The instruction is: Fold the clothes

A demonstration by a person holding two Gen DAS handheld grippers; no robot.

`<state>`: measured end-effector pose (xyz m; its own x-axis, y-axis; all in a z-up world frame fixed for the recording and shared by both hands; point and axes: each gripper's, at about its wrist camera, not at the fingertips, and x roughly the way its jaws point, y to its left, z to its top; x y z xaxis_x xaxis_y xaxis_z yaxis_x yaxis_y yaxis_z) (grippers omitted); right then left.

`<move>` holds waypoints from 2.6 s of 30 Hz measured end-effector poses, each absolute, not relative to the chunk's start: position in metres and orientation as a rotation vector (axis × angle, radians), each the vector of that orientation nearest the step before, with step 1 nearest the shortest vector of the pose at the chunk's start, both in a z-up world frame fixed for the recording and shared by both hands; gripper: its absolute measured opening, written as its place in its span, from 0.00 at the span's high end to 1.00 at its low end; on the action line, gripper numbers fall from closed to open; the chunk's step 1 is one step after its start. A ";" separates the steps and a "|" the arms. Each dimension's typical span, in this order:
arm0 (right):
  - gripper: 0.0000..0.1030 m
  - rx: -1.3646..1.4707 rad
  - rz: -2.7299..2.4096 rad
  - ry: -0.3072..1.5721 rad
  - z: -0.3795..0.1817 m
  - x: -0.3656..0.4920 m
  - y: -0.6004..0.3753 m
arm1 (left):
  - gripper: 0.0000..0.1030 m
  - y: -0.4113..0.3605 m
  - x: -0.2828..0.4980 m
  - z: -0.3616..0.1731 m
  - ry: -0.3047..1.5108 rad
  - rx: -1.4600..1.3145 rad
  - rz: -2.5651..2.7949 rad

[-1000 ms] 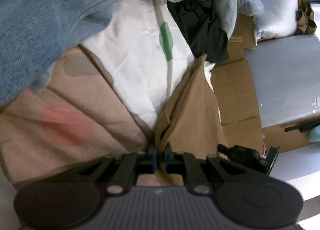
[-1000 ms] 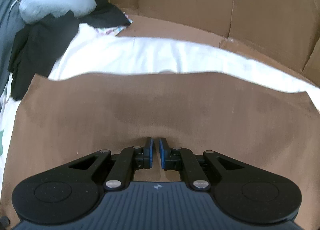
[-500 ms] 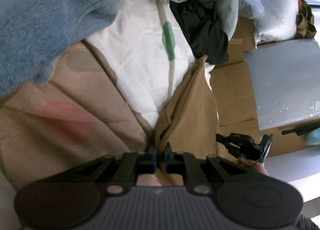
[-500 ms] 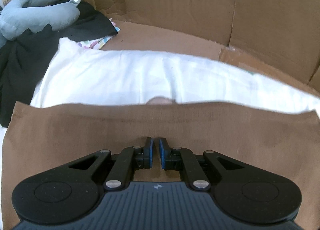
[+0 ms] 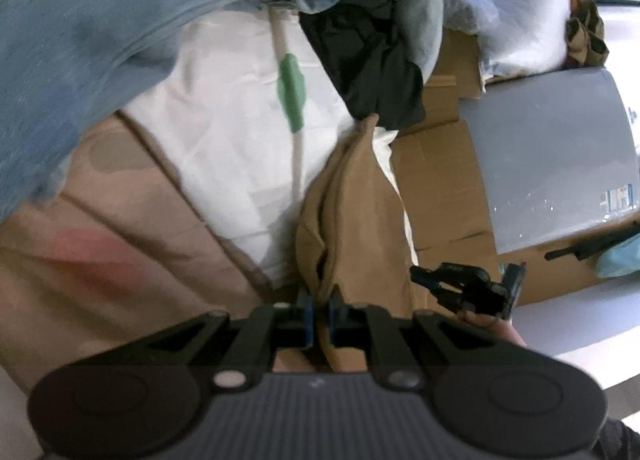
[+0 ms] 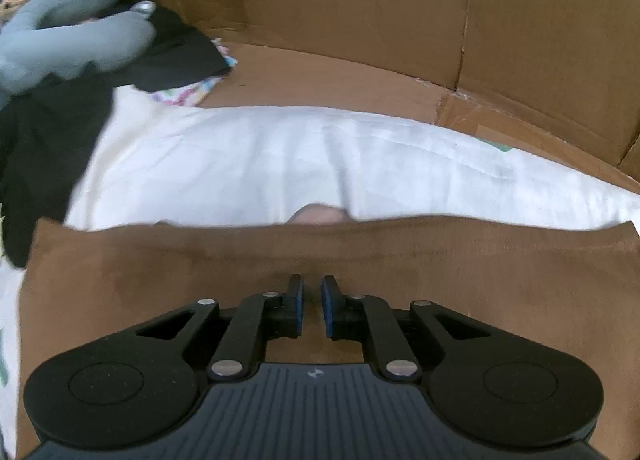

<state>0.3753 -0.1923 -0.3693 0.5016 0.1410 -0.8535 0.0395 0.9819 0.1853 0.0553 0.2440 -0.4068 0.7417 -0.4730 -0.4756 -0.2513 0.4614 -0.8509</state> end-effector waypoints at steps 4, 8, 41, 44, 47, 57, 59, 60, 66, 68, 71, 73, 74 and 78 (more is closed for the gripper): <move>0.70 0.241 0.101 1.049 -0.358 0.347 -0.191 | 0.93 0.242 0.057 -0.404 0.756 -1.110 -0.158; 0.69 0.219 0.137 1.048 -0.346 0.311 -0.181 | 0.93 0.239 0.056 -0.397 0.745 -1.124 -0.164; 0.48 -0.255 0.670 0.853 -0.276 0.135 0.010 | 0.93 0.224 0.087 -0.341 0.810 -1.090 -0.294; 0.45 -0.294 0.663 0.832 -0.276 0.131 0.024 | 0.93 0.223 0.088 -0.338 0.808 -1.092 -0.303; 0.45 -0.338 0.622 0.802 -0.279 0.129 0.035 | 0.93 0.222 0.089 -0.336 0.812 -1.071 -0.315; 0.47 -0.392 0.548 0.751 -0.298 0.134 0.058 | 0.93 0.228 0.087 -0.338 0.829 -1.089 -0.341; 0.54 -0.406 0.537 0.745 -0.302 0.135 0.063 | 0.93 0.230 0.087 -0.339 0.830 -1.111 -0.346; 0.63 -0.418 0.529 0.743 -0.304 0.135 0.066 | 0.93 0.231 0.088 -0.339 0.831 -1.122 -0.350; 0.92 -0.407 0.467 0.733 -0.304 0.140 0.062 | 0.94 0.247 0.077 -0.321 0.797 -1.101 -0.332; 0.93 -0.367 0.463 0.748 -0.303 0.143 0.055 | 0.83 0.255 0.073 -0.317 0.789 -1.083 -0.312; 0.94 -0.305 0.465 0.763 -0.302 0.147 0.046 | 0.53 0.267 0.074 -0.319 0.806 -1.045 -0.235; 0.94 -0.243 0.466 0.778 -0.300 0.150 0.040 | 0.48 0.270 0.082 -0.324 0.834 -1.007 -0.188; 0.94 -0.214 0.465 0.783 -0.299 0.151 0.036 | 0.46 0.270 0.086 -0.325 0.841 -0.973 -0.173; 0.94 -0.128 0.460 0.800 -0.294 0.154 0.019 | 0.36 0.271 0.103 -0.337 0.845 -0.951 -0.155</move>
